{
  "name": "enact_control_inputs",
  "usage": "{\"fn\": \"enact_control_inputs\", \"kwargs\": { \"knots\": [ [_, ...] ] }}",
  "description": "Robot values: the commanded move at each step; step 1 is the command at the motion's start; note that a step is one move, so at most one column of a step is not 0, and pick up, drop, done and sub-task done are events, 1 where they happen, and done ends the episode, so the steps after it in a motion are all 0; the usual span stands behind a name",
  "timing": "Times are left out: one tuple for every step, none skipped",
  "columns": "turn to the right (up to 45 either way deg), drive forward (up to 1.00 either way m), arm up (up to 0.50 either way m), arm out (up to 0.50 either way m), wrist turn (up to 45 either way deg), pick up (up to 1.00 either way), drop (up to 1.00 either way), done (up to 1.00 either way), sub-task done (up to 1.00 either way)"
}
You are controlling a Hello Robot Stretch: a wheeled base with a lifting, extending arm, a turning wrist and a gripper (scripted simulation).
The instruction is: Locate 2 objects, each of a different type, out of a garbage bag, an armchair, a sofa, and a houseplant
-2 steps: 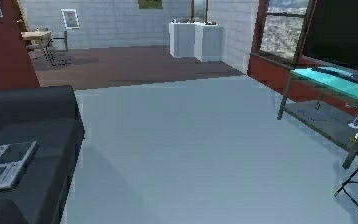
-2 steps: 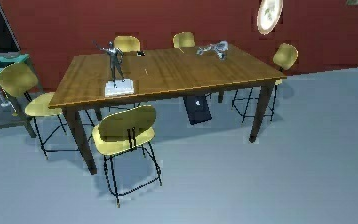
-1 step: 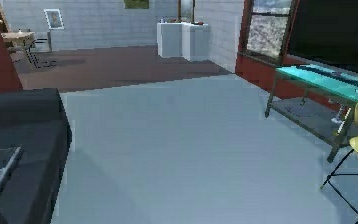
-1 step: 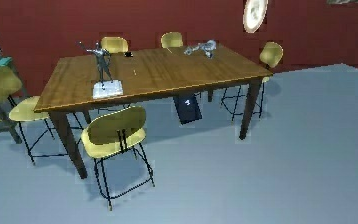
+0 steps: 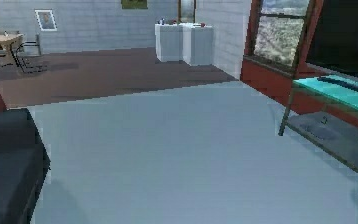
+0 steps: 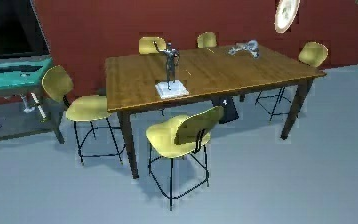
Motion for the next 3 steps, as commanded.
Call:
{"fn": "enact_control_inputs", "kwargs": {
  "knots": [
    [-18.0, 0.00, 0.00, 0.00, 0.0, 0.00, 0.00, 0.00, 0.00],
    [0.0, 1.00, 0.00, 0.00, 0.0, 0.00, 0.00, 0.00, 0.00],
    [-3.0, 0.00, 0.00, 0.00, 0.0, 0.00, 0.00, 0.00, 0.00]
  ]
}}
